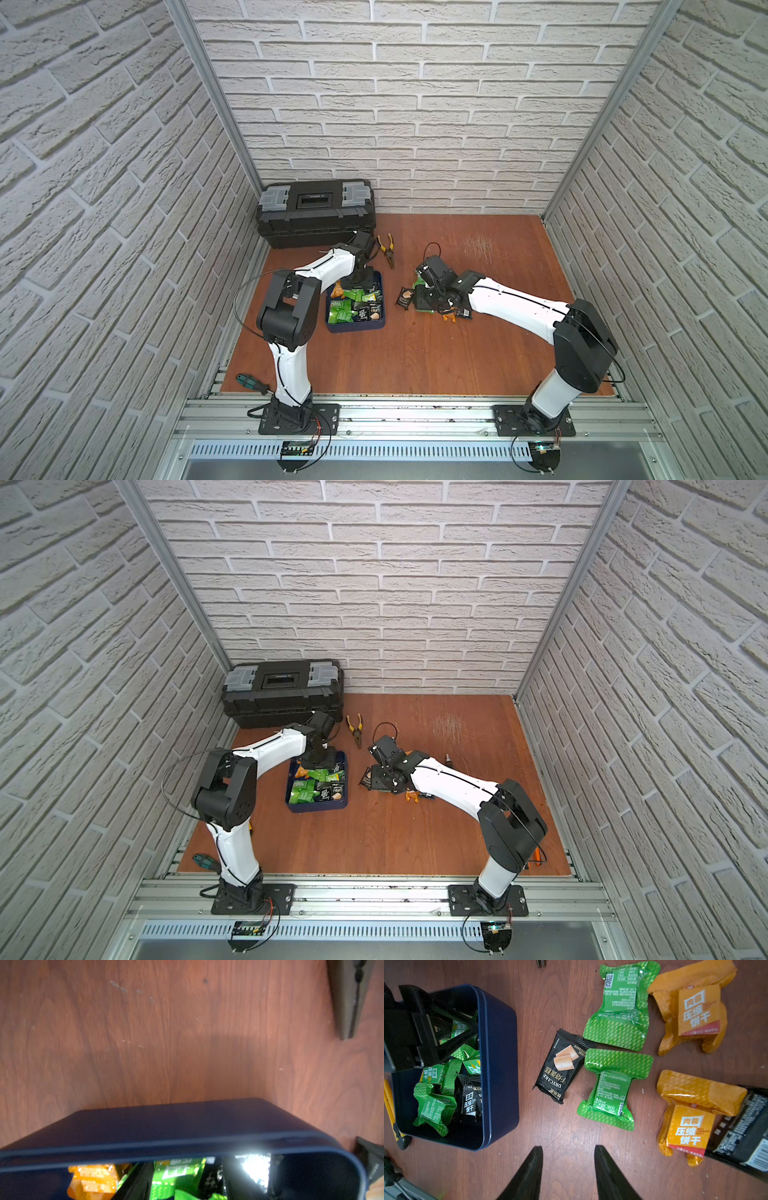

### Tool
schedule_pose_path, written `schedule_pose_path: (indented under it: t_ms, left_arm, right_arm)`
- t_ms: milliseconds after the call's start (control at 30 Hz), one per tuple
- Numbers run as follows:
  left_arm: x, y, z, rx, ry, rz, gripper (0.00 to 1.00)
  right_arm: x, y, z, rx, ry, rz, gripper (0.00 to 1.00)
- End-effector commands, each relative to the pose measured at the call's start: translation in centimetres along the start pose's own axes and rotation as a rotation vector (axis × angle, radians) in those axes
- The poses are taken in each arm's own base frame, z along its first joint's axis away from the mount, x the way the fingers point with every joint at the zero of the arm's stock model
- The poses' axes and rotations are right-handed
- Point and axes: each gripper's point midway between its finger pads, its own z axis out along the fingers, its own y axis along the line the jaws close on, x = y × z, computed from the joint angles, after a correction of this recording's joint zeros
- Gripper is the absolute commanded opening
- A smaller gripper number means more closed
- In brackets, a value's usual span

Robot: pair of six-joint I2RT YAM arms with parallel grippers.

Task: Take the cookies out of the storage box
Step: Pick up the cookie from the storage box.

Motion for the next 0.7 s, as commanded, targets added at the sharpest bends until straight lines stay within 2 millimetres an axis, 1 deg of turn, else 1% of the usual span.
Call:
schedule_pose_path:
  t_ms: [0,167,233,300,367,467,567,667]
  left_arm:
    - [0.0,0.6,0.9,-0.011,0.019,0.028,0.58]
    - [0.5,1.3,1.4,-0.007,0.05,0.021,0.54]
    - [0.9,1.4,1.5,-0.009,0.069,0.031,0.54]
    - [1.4,1.5,1.7,-0.011,0.089,0.037,0.56]
    - [1.6,1.4,1.9,-0.01,0.097,0.038,0.56]
    - [1.5,1.3,2.2,-0.006,0.094,0.031,0.49]
    - [1.0,1.1,2.0,-0.001,0.085,0.029,0.42]
    - [0.3,1.0,1.7,-0.002,0.074,0.029,0.39]
  right_arm:
    - [-0.6,0.5,-1.2,-0.014,-0.03,-0.012,0.46]
    - [-0.7,0.5,-1.2,-0.013,-0.033,-0.009,0.46]
    - [-0.7,0.5,-1.1,-0.013,-0.032,-0.006,0.46]
    - [-0.7,0.6,-1.1,-0.016,-0.032,-0.004,0.46]
    - [-0.7,0.6,-1.0,-0.016,-0.03,-0.005,0.46]
    - [-0.8,0.8,-1.0,-0.018,-0.032,-0.007,0.46]
    - [-0.9,0.7,-1.2,-0.014,-0.036,-0.01,0.46]
    - [-0.9,0.6,-1.3,-0.009,-0.039,-0.012,0.46]
